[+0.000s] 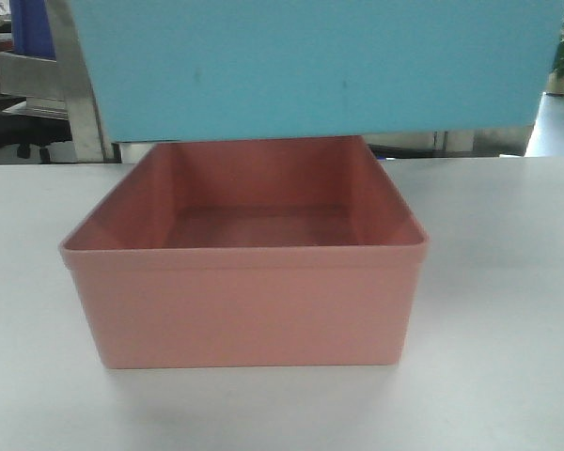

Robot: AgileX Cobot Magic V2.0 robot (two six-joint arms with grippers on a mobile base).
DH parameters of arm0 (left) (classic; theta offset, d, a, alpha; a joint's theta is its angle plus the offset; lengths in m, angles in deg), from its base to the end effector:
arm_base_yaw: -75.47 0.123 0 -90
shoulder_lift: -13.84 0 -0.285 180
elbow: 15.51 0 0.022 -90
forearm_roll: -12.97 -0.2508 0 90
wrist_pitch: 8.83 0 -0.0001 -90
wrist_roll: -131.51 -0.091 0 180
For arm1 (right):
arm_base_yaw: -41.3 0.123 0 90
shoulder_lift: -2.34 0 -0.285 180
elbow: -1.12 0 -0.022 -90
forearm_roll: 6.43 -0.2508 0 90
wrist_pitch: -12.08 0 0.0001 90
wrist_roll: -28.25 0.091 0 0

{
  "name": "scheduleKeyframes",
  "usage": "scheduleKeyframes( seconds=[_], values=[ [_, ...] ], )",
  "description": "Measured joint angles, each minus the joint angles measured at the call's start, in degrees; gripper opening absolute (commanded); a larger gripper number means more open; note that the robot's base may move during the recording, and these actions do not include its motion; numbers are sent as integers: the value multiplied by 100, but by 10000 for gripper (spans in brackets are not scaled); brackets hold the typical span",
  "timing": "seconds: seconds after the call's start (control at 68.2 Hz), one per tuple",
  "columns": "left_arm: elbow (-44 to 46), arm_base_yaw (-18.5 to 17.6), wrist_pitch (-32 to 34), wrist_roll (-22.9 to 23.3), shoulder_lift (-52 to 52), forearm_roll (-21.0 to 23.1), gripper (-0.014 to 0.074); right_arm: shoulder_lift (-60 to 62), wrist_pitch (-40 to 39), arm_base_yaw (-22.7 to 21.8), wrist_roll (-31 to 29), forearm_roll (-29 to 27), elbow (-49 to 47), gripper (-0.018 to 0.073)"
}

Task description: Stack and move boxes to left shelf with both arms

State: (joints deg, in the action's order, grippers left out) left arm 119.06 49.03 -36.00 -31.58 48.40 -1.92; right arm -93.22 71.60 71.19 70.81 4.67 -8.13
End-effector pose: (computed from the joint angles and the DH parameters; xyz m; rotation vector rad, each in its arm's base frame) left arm 0.0899 -0.0328 0.3244 0.2880 1.8398 -0.2551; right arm 0.2914 0.1501 0.3709 0.2205 2.5273 0.2583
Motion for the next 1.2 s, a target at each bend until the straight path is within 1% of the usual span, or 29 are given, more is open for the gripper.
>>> scheduleKeyframes(
  seconds=[0.205,0.587,1.203],
  values=[
    [0,0,50,0,0,0,-9,-319,-177,95,113,99,0,37],
    [-12,0,50,0,0,0,-9,-715,-820,166,146,15,8,37],
    [-12,0,59,0,0,0,-9,-1293,-1000,214,146,-19,22,37]
  ],
)
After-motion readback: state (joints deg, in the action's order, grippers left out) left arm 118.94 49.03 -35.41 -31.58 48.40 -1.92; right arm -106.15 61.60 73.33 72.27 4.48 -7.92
